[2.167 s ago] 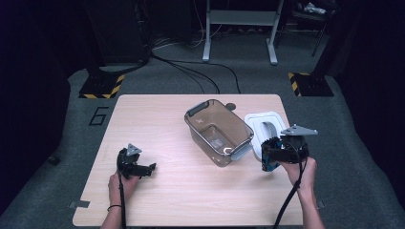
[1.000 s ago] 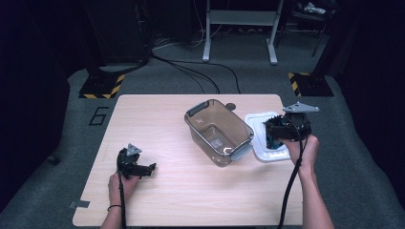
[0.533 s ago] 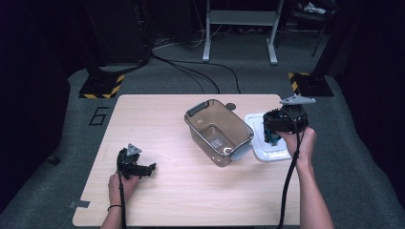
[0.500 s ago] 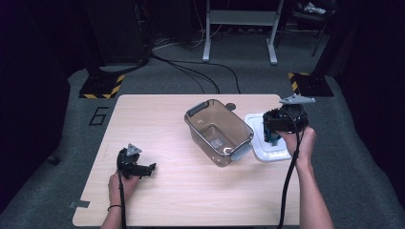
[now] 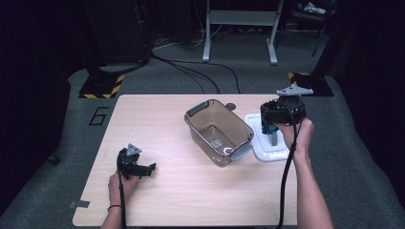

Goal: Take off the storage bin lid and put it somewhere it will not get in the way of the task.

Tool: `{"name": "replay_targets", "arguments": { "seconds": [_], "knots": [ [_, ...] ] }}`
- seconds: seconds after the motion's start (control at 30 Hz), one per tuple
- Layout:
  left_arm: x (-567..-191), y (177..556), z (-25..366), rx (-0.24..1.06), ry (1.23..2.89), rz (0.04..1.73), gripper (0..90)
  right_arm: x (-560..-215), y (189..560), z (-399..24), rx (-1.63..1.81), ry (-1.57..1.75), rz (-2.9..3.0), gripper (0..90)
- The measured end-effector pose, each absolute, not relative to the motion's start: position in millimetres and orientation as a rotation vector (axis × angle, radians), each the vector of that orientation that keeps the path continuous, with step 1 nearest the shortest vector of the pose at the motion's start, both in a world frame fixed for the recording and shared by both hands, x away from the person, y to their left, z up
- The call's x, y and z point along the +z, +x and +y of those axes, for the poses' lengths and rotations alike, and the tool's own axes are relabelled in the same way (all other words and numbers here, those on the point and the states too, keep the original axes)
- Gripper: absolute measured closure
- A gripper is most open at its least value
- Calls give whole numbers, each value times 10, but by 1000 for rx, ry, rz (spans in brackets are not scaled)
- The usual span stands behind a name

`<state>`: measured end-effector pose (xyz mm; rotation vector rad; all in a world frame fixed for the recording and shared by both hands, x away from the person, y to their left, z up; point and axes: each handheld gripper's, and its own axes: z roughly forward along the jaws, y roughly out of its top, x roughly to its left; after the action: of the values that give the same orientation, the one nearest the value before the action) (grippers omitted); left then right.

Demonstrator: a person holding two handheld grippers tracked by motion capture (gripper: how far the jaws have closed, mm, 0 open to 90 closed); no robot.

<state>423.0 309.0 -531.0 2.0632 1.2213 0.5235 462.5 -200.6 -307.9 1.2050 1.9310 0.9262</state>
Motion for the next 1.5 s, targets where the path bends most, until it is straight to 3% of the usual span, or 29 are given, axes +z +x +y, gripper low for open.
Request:
{"name": "replay_targets", "arguments": {
  "seconds": [0.7, 1.5],
  "knots": [
    [-5310, 4229, 3089, 524, 2064, 1221, 4, -2680, 4540, -1672, 990, 1085, 1935, 240],
    [-5310, 4230, 3089, 523, 2063, 1222, 4, -2731, 4461, -1333, 1101, 1012, 2010, 240]
  ]
}}
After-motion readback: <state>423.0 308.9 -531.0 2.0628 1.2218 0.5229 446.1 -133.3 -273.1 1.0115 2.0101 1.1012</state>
